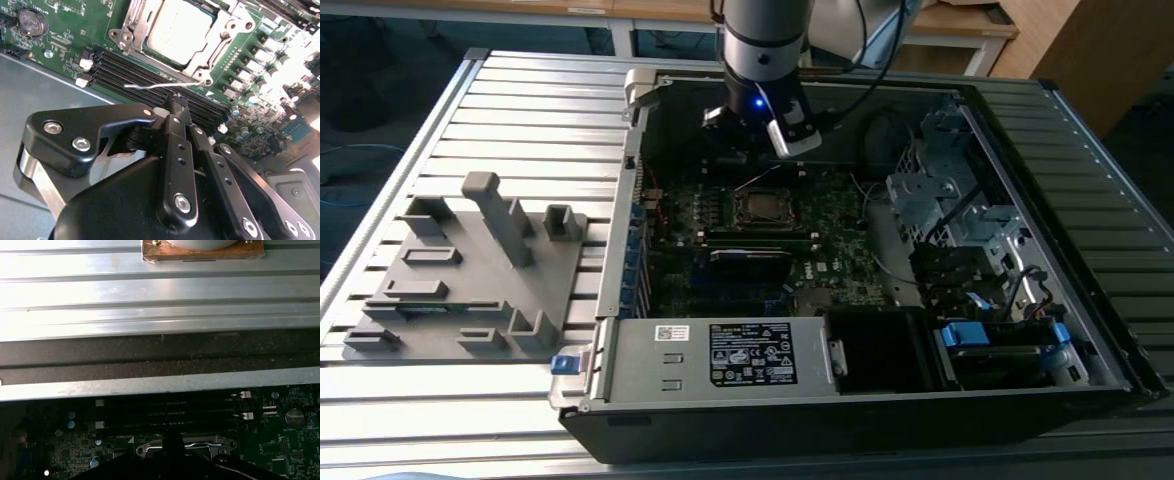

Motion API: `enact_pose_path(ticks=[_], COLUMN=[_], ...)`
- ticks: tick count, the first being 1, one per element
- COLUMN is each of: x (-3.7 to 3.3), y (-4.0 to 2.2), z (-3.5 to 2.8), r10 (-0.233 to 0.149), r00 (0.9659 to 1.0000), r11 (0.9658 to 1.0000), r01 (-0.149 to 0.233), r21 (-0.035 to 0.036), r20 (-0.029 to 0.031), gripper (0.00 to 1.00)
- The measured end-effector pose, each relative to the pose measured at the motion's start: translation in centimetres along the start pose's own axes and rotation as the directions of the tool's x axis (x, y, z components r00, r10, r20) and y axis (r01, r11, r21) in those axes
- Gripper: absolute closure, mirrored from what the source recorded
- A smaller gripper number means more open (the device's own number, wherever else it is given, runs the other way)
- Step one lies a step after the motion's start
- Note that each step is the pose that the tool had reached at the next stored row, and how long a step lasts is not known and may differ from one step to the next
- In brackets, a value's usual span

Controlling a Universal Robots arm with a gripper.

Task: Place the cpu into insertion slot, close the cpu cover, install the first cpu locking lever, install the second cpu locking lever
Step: 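Install the first cpu locking lever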

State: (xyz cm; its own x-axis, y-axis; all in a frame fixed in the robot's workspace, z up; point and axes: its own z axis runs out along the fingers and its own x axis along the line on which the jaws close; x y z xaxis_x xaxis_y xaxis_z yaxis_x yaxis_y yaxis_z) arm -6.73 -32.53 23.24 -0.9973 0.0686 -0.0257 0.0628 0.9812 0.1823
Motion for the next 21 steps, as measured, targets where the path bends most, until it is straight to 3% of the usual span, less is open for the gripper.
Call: enact_pose_path(ticks=[21], x=[-0.66], y=[0.00], z=[0.28], r10=[0.000], r00=[1.0000], r11=[1.0000], r01=[0.000], r21=[0.0000], r20=[-0.0001], gripper=[0.89])
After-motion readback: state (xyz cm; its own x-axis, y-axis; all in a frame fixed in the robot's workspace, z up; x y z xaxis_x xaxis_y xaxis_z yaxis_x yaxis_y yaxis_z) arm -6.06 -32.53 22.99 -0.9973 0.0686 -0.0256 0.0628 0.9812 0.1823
